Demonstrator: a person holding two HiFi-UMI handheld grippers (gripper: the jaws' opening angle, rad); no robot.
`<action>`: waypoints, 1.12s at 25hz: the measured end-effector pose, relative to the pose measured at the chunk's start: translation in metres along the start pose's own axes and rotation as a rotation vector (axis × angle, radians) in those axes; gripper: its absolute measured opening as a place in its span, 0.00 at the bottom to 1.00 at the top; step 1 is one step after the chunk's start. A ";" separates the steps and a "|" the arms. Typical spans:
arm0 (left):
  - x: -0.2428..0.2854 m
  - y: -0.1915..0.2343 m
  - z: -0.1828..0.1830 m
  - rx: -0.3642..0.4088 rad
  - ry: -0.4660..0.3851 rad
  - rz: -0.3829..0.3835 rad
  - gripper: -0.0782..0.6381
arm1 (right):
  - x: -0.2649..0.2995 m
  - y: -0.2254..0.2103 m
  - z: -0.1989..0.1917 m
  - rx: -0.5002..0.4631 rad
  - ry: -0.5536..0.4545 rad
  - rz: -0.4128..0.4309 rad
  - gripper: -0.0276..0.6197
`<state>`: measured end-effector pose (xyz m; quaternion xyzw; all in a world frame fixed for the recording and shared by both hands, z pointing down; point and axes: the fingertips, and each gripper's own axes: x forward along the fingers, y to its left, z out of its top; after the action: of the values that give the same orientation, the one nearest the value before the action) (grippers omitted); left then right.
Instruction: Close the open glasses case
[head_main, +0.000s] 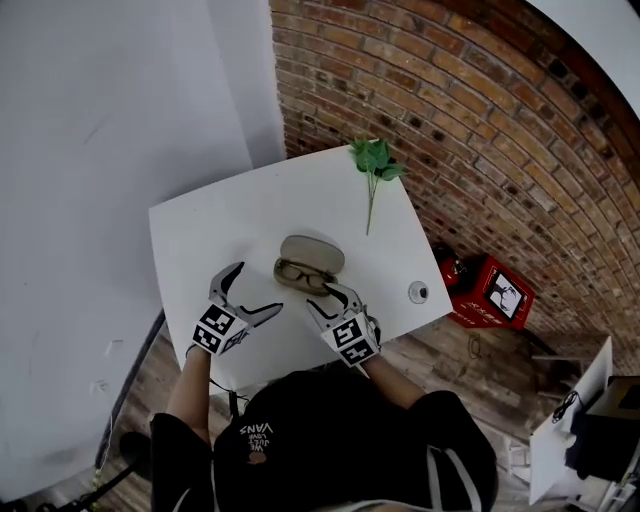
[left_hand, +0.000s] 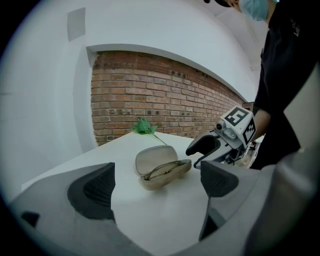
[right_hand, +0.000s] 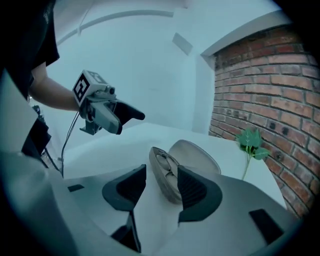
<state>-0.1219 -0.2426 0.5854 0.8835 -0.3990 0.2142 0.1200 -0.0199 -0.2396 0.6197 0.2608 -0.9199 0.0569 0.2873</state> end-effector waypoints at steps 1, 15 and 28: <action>0.003 0.001 -0.001 0.010 0.013 0.000 0.85 | 0.004 0.000 0.000 -0.029 0.002 0.013 0.34; 0.042 0.008 -0.008 0.120 0.141 -0.113 0.87 | 0.018 -0.004 -0.015 -0.131 0.060 0.090 0.16; 0.088 0.006 -0.010 0.210 0.213 -0.301 0.89 | 0.000 -0.013 -0.031 -0.083 0.088 0.045 0.18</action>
<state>-0.0776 -0.3002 0.6356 0.9132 -0.2231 0.3263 0.0993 0.0020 -0.2427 0.6448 0.2251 -0.9136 0.0363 0.3365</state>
